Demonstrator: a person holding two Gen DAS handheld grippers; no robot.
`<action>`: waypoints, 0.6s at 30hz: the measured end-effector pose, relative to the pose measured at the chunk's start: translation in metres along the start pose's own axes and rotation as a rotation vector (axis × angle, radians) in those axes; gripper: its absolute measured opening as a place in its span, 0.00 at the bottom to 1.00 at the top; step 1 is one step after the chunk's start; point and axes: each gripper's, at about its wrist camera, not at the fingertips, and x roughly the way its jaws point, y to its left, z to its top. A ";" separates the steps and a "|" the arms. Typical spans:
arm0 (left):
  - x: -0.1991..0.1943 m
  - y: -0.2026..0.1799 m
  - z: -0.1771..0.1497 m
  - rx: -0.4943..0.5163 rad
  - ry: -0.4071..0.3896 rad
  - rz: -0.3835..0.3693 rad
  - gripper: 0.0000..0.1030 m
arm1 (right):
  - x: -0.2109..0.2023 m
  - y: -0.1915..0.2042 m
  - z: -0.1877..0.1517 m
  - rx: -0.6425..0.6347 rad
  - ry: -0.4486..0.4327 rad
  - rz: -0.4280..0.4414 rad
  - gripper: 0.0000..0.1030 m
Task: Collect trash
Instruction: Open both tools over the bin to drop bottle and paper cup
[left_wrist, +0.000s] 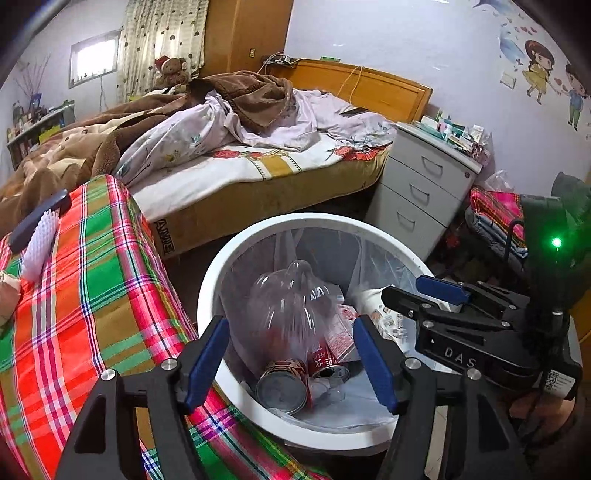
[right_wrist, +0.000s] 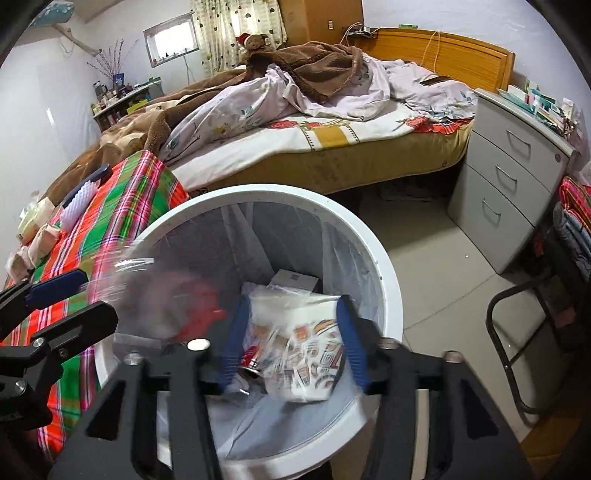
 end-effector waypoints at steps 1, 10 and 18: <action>-0.001 0.001 0.000 0.001 0.000 0.003 0.67 | -0.001 0.000 0.000 0.002 -0.002 0.001 0.50; -0.020 0.005 -0.005 -0.010 -0.031 0.025 0.67 | -0.012 0.005 0.000 0.015 -0.037 0.010 0.50; -0.044 0.015 -0.012 -0.036 -0.069 0.048 0.67 | -0.021 0.016 0.001 0.009 -0.072 0.025 0.50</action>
